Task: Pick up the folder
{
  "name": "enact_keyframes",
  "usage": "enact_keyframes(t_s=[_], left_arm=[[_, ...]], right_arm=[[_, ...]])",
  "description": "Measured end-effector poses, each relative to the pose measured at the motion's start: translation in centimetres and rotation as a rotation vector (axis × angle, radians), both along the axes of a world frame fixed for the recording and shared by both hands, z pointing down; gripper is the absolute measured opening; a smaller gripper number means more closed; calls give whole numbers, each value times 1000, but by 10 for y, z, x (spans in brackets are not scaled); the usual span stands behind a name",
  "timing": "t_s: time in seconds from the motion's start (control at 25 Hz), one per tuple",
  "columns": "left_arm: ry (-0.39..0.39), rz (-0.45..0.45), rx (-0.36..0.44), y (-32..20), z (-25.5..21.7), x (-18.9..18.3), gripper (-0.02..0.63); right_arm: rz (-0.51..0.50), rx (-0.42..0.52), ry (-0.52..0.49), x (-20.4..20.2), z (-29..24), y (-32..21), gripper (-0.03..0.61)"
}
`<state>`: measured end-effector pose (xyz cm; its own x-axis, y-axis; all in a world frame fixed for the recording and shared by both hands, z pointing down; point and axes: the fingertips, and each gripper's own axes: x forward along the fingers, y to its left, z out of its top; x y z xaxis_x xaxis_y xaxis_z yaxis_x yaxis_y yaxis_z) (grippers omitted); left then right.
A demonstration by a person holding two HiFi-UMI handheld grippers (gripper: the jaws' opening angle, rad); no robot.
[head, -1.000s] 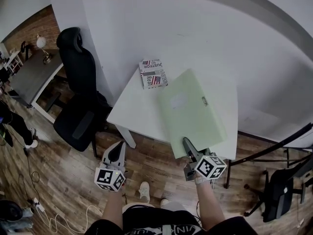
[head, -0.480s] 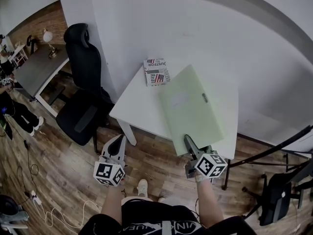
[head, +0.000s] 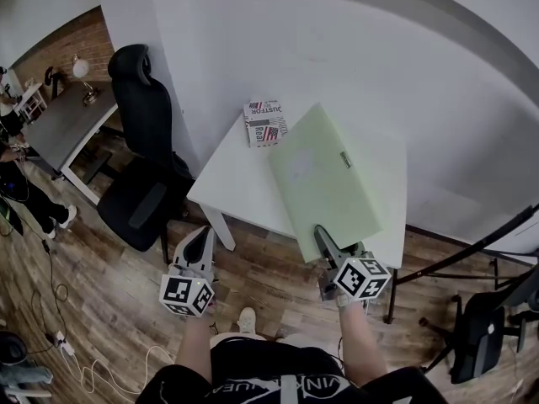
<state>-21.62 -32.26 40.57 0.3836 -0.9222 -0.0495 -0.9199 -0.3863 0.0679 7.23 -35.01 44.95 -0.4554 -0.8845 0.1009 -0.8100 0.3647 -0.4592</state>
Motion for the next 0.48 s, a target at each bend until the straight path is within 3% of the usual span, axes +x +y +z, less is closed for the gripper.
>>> enact_keyframes(t_s=[0.48], left_arm=[[1, -18, -6, 6, 1, 0, 14]], right_arm=[[-2, 12, 12, 3, -1, 4, 288]])
